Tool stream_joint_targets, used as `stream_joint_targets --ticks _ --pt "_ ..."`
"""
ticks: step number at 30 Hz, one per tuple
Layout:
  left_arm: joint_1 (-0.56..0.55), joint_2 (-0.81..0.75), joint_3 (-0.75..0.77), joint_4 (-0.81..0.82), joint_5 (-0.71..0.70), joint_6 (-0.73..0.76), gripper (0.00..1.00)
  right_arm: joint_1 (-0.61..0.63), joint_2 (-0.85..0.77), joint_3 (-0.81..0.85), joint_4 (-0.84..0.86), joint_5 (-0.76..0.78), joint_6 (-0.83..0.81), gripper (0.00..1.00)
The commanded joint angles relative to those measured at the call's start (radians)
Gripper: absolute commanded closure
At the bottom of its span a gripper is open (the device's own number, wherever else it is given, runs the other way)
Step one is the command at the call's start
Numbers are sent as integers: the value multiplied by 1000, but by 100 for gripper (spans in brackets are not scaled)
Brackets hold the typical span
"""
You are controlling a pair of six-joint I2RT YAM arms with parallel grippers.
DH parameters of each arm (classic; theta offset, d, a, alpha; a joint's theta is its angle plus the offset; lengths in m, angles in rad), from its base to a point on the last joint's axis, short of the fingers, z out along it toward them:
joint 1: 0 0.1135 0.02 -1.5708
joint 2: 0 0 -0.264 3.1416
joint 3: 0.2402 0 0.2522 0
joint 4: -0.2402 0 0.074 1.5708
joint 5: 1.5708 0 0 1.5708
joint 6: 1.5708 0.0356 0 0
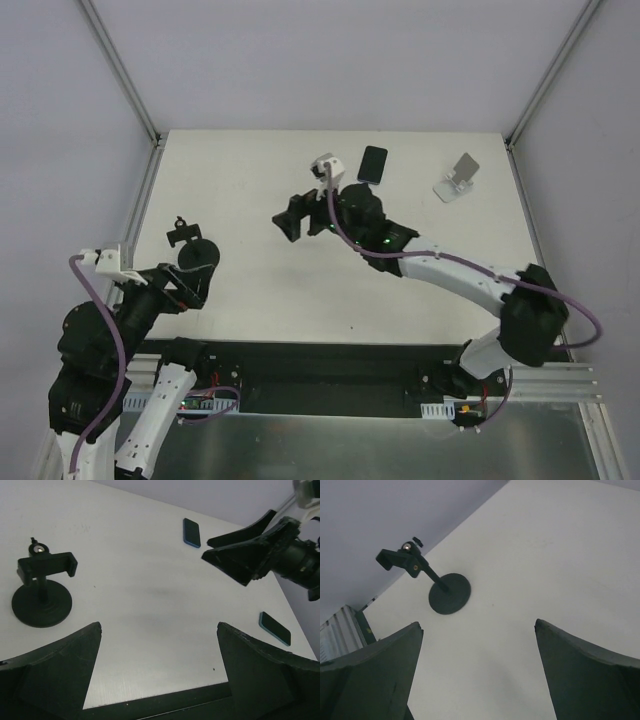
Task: Place the phone on the phone stand
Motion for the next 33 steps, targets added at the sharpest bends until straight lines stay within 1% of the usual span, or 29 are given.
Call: stream_joint_targets --ticks 1,3,4,5,6,7,10,11,14,17,20,21,23,24,26,27,29,31,33 --pt "-6 -96 7 -18 -159 -7 5 77 233 173 400 -129 2 2" --pt "-6 -137 4 -18 -196 -13 7 119 313 242 487 -174 0 1" --pt "-6 -149 2 -18 -218 -16 9 131 383 265 509 -186 3 1" --pt "-6 -157 1 -18 -222 -17 10 146 419 291 529 -206 6 1" --pt "-4 -165 2 -18 -221 -12 11 154 453 323 523 -244 6 4" --pt "-6 -165 2 -21 -222 -9 12 162 511 392 505 -243 -3 4" --pt "-6 -156 13 -41 -198 -20 16 176 604 503 431 -251 -11 6" --pt "-6 -154 13 -42 -189 -21 17 176 623 527 393 -255 -20 6" --pt "-6 -153 22 -52 -164 -26 20 174 668 566 335 -271 -28 14" --pt "-4 -142 21 -58 -163 -38 24 174 697 576 335 -266 -54 17" --pt "-6 -62 21 -76 -135 -59 27 176 750 652 249 -267 -66 23" --pt "-4 -36 25 -87 -118 -82 28 174 761 687 239 -275 -66 24" --pt "-6 31 36 -114 -98 -108 29 174 787 705 232 -286 -58 26" --pt "-6 51 38 -119 -59 -115 30 176 795 721 229 -292 -58 27" --pt "-6 81 42 -117 -37 -102 31 174 819 735 226 -289 -49 30" --pt "-6 91 39 -117 -38 -95 32 174 827 739 227 -297 -43 33" --pt "-6 87 19 -117 -66 -90 31 176 844 761 230 -303 -37 34" --pt "-4 82 12 -116 -90 -46 31 176 861 787 227 -314 -37 35" --pt "-4 70 4 -125 -138 -15 30 176 873 794 229 -307 0 39"
